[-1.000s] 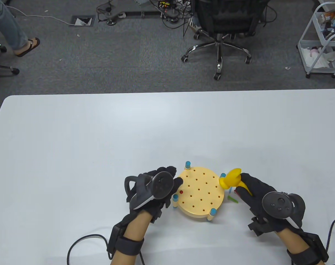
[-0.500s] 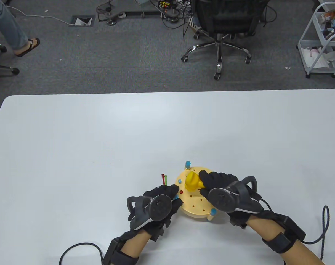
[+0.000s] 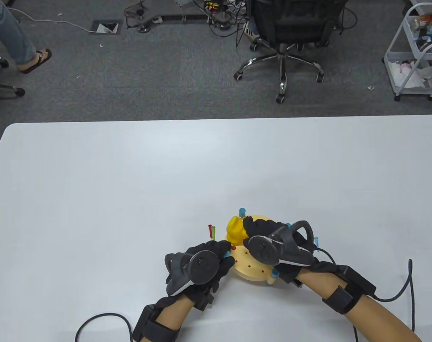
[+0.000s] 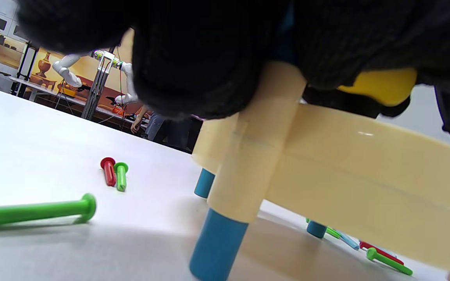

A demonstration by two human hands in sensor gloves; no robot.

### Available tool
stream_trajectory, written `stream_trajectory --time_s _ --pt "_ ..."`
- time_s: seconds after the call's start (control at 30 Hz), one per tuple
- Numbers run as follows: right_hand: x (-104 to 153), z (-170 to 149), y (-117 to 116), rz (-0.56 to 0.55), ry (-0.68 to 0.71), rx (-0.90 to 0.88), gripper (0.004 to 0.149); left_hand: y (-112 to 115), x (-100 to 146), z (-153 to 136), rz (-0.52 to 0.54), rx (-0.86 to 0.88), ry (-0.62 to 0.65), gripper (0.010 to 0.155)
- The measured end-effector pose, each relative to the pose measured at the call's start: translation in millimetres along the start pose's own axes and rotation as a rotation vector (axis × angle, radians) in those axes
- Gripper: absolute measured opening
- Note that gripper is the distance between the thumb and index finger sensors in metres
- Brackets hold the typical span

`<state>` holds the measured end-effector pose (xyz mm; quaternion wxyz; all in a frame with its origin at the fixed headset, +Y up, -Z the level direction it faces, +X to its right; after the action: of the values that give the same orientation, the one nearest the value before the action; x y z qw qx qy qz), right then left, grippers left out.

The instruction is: Hammer toy nails into tap bench

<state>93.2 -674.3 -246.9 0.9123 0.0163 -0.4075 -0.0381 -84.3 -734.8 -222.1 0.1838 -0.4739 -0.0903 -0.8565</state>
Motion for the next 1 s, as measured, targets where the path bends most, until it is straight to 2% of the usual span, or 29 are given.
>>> stream_trajectory --time_s 0.03,0.07,0.13,0.17,0.2,0.23,0.27,0.3,0.33,0.4,0.47,0.53,0.6,0.63,0.67,0.73,0.8,0.83,0.87,0.9,0.93,0.97,1.0 --pt "0.1 0.1 5.7 0.026 -0.019 -0.007 0.064 0.3 -0.3 0.2 -0.003 -0.001 0.002 0.053" --pt "4.5 -0.1 18.1 -0.15 -0.057 0.003 0.065 0.4 -0.5 0.2 -0.007 -0.002 0.0 0.053" --pt "3.2 0.6 22.5 -0.222 -0.057 -0.023 0.065 0.5 -0.4 0.3 -0.009 0.0 -0.002 0.053" --pt "0.2 1.7 18.6 -0.197 -0.042 -0.006 0.065 0.4 -0.5 0.4 -0.009 0.002 -0.003 0.053" --pt "-9.2 1.4 10.0 0.033 -0.009 -0.059 0.064 0.2 -0.5 0.2 -0.013 0.006 -0.003 0.053" --pt "-8.6 3.1 -6.5 0.252 0.006 -0.038 0.065 0.6 -0.4 -1.0 -0.015 0.014 -0.007 0.053" --pt "-5.8 1.9 -0.9 0.216 0.001 -0.042 0.067 0.2 -0.1 -1.2 -0.016 0.021 -0.007 0.053" --pt "-5.9 3.0 6.3 0.061 0.016 -0.046 0.065 0.6 -0.2 -1.4 -0.019 0.022 -0.007 0.053" --pt "-7.6 1.9 14.0 0.066 -0.004 -0.021 0.064 0.8 -0.2 -1.4 -0.014 0.024 -0.007 0.054" --pt "-5.8 -1.6 28.2 -0.034 -0.046 -0.052 0.065 0.6 -0.2 -1.4 -0.015 0.022 -0.007 0.054" --pt "-10.5 -4.2 31.4 0.007 -0.074 -0.087 0.066 0.7 0.0 -1.7 -0.013 0.031 -0.009 0.054" --pt "-16.3 -2.6 25.2 0.054 -0.039 -0.097 0.067 0.8 0.3 -2.1 -0.01 0.039 -0.009 0.054" --pt "-22.2 1.8 2.8 0.128 0.059 -0.099 0.067 0.9 0.8 -2.1 -0.005 0.039 -0.01 0.054" --pt "-23.5 3.6 -14.1 0.232 0.088 -0.049 0.068 1.0 1.0 -2.0 -0.004 0.039 -0.01 0.054" --pt "-21.3 2.6 -9.0 0.213 0.072 0.009 0.07 1.0 1.4 -1.7 0.0 0.037 -0.012 0.054" --pt "-22.3 7.1 3.7 0.154 0.083 0.015 0.068 1.1 1.4 -1.9 0.002 0.035 -0.012 0.054" --pt "-18.9 7.0 13.7 -0.057 0.078 0.026 0.068 1.3 1.0 -2.6 -0.003 0.053 -0.013 0.054" --pt "-21.1 7.8 5.6 -0.002 0.108 0.007 0.067 1.3 1.0 -2.6 -0.003 0.05 -0.013 0.054" --pt "-20.7 6.9 -21.3 0.278 0.091 0.096 0.069 1.7 1.1 -2.4 -0.002 0.039 -0.013 0.054" --pt "-11.7 4.6 -8.8 0.171 0.06 0.114 0.07 1.3 1.4 -2.3 -0.002 0.04 -0.013 0.054" --pt "-18.3 3.6 -5.3 0.06 0.114 0.008 0.068 1.2 1.4 -2.2 -0.003 0.04 -0.013 0.054" --pt "-18.8 2.7 -2.3 0.108 0.102 -0.008 0.067 1.2 1.3 -2.4 -0.002 0.04 -0.012 0.054" --pt "-13.5 3.1 4.3 0.02 0.049 -0.017 0.067 1.2 1.2 -2.6 -0.003 0.043 -0.011 0.054"
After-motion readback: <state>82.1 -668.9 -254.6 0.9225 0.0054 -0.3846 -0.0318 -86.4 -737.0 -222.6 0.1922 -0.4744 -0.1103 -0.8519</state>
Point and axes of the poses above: the tracker on the back of each hand, its own z axis roughly to the thumb side, its own x axis roughly from the fingertips to the wrist, y = z × x, the point moved 1 cm from there along -x, roughly from the wrist to the fingertips, and after that the axes turned 10 degrees about y, right-handed, at the moved point
